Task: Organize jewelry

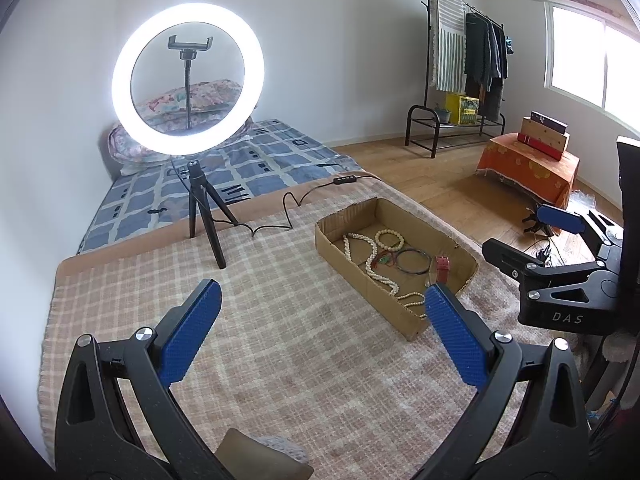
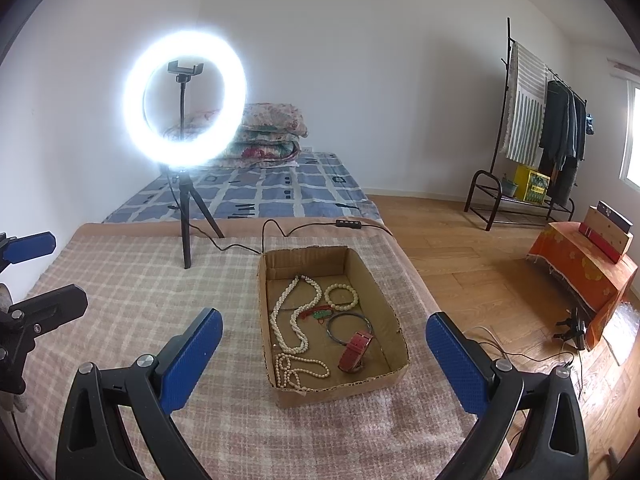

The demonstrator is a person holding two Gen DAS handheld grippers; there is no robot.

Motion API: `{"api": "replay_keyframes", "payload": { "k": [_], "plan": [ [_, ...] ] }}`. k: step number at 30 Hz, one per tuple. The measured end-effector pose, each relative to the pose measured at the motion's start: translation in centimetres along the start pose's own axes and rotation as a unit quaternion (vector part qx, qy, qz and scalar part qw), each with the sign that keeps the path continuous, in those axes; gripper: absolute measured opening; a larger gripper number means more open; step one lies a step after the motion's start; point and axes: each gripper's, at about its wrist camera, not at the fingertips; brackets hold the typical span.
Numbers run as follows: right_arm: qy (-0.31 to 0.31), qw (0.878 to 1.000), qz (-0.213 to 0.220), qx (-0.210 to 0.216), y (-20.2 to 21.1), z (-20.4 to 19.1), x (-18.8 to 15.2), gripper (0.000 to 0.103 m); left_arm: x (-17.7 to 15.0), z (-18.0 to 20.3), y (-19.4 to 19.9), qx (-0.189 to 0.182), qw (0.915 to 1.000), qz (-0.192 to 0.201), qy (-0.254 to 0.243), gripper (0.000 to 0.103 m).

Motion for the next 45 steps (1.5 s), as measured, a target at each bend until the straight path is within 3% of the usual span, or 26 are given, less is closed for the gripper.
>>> {"api": "replay_keyframes", "payload": {
  "k": [45],
  "plan": [
    [0.005, 1.0, 0.002, -0.005, 0.38, -0.01, 0.09, 0.103, -0.01, 0.04, 0.25, 0.001, 1.0, 0.001, 0.001, 0.103]
  ]
}}
Point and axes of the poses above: each gripper's, at about its wrist camera, not at the fingertips, and y roughly against the way its jaws point, z to its right, x to its top, and after that the axes turned 10 degrees about -z, right-handed
